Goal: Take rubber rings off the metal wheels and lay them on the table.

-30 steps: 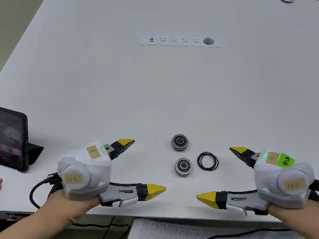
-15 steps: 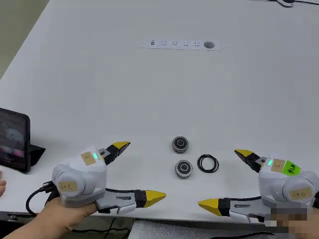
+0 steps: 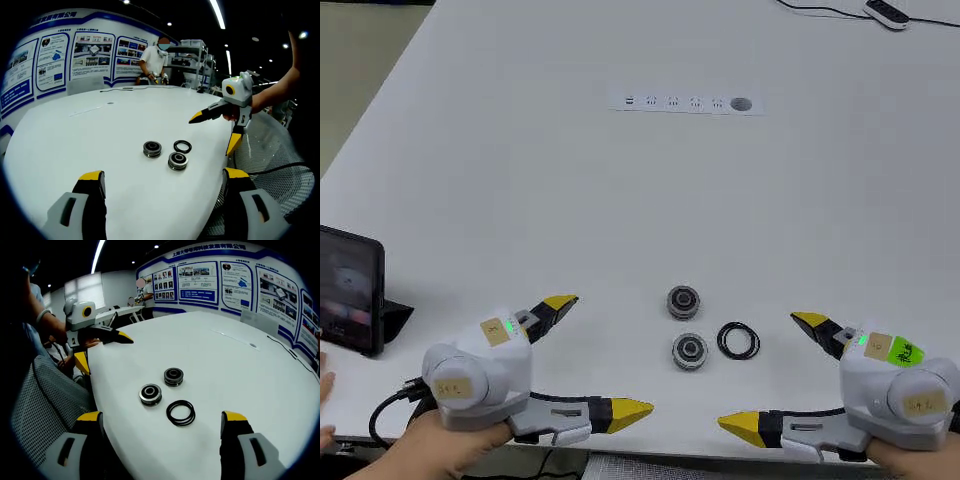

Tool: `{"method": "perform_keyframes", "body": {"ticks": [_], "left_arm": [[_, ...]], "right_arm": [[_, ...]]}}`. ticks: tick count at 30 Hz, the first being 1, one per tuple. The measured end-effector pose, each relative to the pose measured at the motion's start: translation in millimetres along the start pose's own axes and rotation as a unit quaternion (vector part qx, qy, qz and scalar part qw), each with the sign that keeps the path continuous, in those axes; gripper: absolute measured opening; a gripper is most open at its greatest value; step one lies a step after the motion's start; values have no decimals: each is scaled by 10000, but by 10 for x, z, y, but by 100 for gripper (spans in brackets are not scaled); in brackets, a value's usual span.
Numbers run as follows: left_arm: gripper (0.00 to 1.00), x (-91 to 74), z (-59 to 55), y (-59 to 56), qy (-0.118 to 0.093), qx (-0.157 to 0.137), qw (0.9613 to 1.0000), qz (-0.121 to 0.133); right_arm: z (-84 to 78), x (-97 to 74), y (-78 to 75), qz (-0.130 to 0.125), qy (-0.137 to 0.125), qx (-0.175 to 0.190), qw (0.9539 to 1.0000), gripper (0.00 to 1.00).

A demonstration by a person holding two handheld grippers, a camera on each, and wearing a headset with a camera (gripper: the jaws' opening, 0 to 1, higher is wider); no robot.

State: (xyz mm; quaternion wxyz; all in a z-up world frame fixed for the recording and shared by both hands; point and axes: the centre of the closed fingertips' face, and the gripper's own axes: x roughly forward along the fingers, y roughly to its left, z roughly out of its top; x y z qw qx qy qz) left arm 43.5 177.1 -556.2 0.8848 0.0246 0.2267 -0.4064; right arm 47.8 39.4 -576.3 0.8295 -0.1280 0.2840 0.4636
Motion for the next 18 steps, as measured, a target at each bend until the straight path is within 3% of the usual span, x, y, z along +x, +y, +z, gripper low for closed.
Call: {"method": "perform_keyframes", "body": {"ticks": [18], "left_arm": [[98,-49,-18,25,15,-40,10000,65]], "right_arm": [[43,9,-7,1,-20,20,10000,99]]}}
